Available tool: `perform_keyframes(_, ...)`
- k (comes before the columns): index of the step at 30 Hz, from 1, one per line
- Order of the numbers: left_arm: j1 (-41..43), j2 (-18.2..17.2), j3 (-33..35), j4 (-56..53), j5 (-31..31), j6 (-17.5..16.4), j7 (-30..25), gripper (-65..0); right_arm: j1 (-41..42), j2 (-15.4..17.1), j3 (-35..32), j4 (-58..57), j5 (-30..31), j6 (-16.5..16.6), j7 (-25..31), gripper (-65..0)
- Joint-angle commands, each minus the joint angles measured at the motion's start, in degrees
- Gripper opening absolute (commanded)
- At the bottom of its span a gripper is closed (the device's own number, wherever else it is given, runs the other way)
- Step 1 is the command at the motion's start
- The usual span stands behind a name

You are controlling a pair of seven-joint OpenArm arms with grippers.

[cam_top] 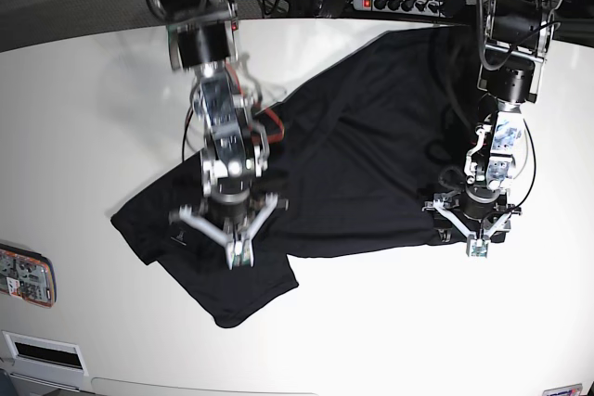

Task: Fold the T-shirt properly
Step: 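Drag the held hem with the right gripper toward the collar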

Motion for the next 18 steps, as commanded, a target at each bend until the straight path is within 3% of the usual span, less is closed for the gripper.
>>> perform_keyframes(1, 1.49, -0.17, 0.55, -1.11, 1.92, -0.53, 9.22, -22.9, 1.63, 0.72, 0.17, 2.60, -1.19, -0.98, 1.75, -65.0)
perform_keyframes(5, 1.49, -0.17, 0.55, -1.11, 1.92, -0.53, 9.22, -22.9, -3.55, 3.27, 0.52, 6.47, -1.19, -0.98, 0.52, -65.0)
perform_keyframes(11, 1.58, -0.17, 0.55, -1.11, 1.92, -0.53, 9.13, -22.9, -9.53, 3.80, 7.64, 12.19, -1.27, -0.81, 0.52, -65.0)
perform_keyframes(18, 1.49, -0.17, 0.55, -1.11, 1.92, -0.53, 9.13, -22.9, -14.02, 8.90, 9.22, 15.70, -1.27, -0.81, 0.52, -65.0)
